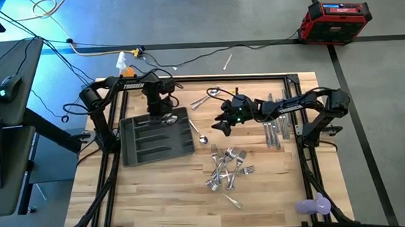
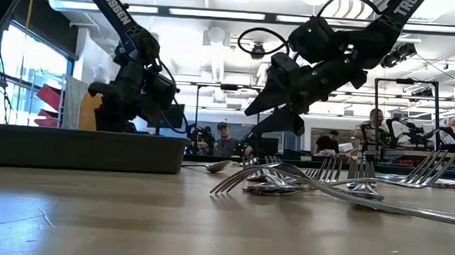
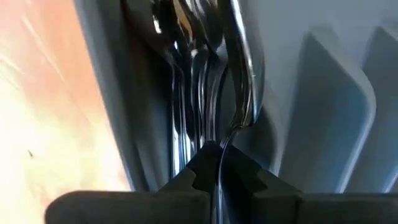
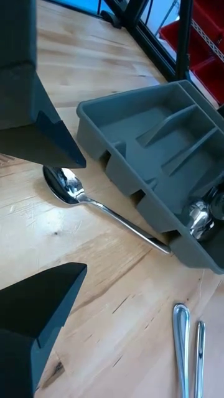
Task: Sort silverware
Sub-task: Put the silver spoon into the black silverware tray, then adjust the black silverware tray
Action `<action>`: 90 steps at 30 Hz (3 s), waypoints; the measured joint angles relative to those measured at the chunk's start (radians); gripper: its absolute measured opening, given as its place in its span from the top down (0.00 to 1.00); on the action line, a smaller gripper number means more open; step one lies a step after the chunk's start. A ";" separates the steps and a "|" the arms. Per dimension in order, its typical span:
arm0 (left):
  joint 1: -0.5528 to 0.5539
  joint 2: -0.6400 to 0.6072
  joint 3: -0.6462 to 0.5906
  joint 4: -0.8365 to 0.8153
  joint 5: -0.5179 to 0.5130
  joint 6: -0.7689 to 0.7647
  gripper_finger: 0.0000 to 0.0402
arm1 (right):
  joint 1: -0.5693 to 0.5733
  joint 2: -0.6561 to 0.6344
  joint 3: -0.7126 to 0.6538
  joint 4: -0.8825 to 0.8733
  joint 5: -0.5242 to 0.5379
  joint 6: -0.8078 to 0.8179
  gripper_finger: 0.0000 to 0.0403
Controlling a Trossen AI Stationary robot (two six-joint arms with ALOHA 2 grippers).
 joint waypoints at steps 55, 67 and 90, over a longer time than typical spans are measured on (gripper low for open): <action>-0.418 -0.045 0.034 0.237 0.050 -0.270 0.94 | 0.013 0.000 0.000 -0.008 0.015 -0.037 0.38; -0.477 -0.126 0.074 0.497 -0.056 -0.245 0.96 | 0.021 0.000 0.000 -0.003 0.028 -0.072 0.38; -0.537 -0.113 -0.059 0.546 0.010 -0.301 0.96 | 0.104 0.000 0.000 0.050 0.120 -0.141 0.38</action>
